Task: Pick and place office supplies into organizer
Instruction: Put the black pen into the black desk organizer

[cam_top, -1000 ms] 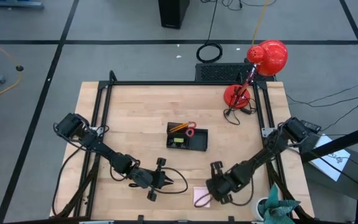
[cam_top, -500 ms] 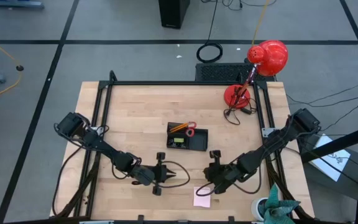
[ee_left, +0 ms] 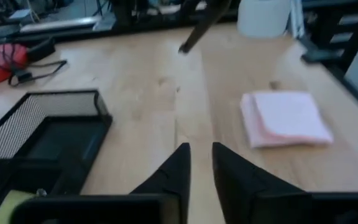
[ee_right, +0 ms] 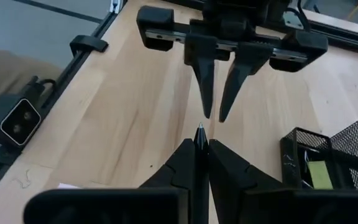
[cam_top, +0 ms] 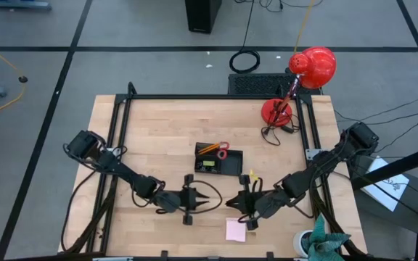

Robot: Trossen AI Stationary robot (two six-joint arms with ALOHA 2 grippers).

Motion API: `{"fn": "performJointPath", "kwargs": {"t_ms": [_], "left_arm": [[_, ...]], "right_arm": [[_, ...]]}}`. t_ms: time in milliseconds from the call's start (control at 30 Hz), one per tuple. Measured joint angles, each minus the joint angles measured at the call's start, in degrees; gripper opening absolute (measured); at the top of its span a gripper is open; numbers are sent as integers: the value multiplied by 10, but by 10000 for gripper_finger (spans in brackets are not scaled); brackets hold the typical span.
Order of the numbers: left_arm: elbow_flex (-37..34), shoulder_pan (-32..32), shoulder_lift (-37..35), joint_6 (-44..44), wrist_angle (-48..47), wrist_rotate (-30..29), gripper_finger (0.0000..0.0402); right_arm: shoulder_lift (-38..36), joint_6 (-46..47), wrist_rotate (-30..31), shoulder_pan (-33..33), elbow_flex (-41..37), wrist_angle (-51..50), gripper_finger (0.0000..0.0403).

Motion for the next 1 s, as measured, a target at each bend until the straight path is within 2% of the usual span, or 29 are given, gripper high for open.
{"fn": "performJointPath", "kwargs": {"t_ms": [300,433,567,767,1000], "left_arm": [[0,0,0,22,98,31,176],[0,-1,0,47,131,32,204],[0,-4,0,78,146,46,208],[14,-2,0,108,148,46,190],[37,8,19,116,149,48,180]], "right_arm": [[3,-66,-2,0,0,112,23],[7,-104,-3,0,-13,210,23],[9,-116,-49,-7,-51,314,23],[9,-120,-63,-24,-106,452,23],[45,-134,-91,-39,-111,517,23]]}}
